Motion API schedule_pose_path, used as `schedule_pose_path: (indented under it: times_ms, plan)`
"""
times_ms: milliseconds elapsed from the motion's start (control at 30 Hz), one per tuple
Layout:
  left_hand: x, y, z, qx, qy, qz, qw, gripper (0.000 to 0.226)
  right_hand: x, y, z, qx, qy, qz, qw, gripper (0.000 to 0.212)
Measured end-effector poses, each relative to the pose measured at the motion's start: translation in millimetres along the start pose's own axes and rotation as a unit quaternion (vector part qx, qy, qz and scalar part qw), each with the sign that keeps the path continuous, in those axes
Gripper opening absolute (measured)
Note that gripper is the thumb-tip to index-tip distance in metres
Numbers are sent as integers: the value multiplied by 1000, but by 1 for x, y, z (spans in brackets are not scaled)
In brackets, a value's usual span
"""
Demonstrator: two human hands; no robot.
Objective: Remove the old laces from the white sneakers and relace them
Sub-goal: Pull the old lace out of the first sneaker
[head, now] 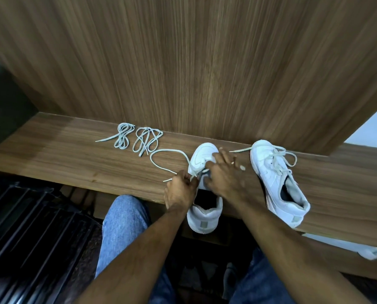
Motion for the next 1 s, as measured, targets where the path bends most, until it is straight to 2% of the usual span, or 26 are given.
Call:
schedule_pose_path:
  times_ms: [33,100,167,200,267,300,367,400,433,467,500,567,600,667,733,833,900,933,1000]
  plan:
    - [0,0,0,-1,0,-2,1000,31,-8,-1,-4,6,10,-19,1000,38]
    - [0,1,1,-1,1,-4,1000,36,-11,-5,-4,7,-19,-5,1000,31]
    - [2,0,1,0,-2,0,1000,34,1,-10,9,-16,-126,74,989,23]
    - [2,0,0,0,-4,1,1000,30,11,-10,21,-46,-215,129,967,18]
    - [2,-1,1,-4,-2,1,1000,27,36,-4,47,-113,-389,242,882,13]
    - [2,-1,1,-5,-2,2,1000,27,50,3,59,-141,-439,292,838,12]
    - [2,-1,1,-4,-2,2,1000,29,78,17,76,-172,-457,381,785,14]
    - [2,-1,1,-2,-1,1,1000,28,87,23,82,-180,-444,406,778,15]
    - [1,-1,1,-2,-3,-1,1000,28,90,25,86,-185,-427,415,782,16]
    - [1,-1,1,-3,-5,0,1000,28,90,24,86,-187,-399,398,805,17]
    - [1,-1,1,-4,-7,1,1000,28,85,19,83,-183,-353,358,845,23]
    - [3,1,2,-6,-9,5,1000,28,62,9,67,-149,-238,237,930,49]
    - [2,2,3,-7,-9,3,1000,27,49,5,57,-127,-189,180,957,55]
    - [2,3,3,-4,-4,-4,1000,26,25,5,35,-93,-120,96,984,51]
    - [2,4,3,0,4,-6,1000,26,7,7,17,-79,-72,34,994,49]
    - [3,2,2,2,3,-4,1000,23,0,14,12,-106,-63,19,992,40]
    - [2,1,1,4,6,-4,1000,22,-4,18,24,-144,-131,9,981,30]
    - [2,1,1,6,7,-4,1000,22,-9,20,29,-153,-182,1,971,31]
    - [2,1,0,10,9,-5,1000,24,-17,21,34,-163,-286,-7,944,50]
Point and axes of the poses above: each hand's wrist, its own y-axis away from the middle knuckle, its own x-axis out of the back of the hand, z = x × y, the point moved 9 cm from there along -y, towards the middle knuckle, and after that the axes turned 8 degrees about x, right-handed, at the moved point
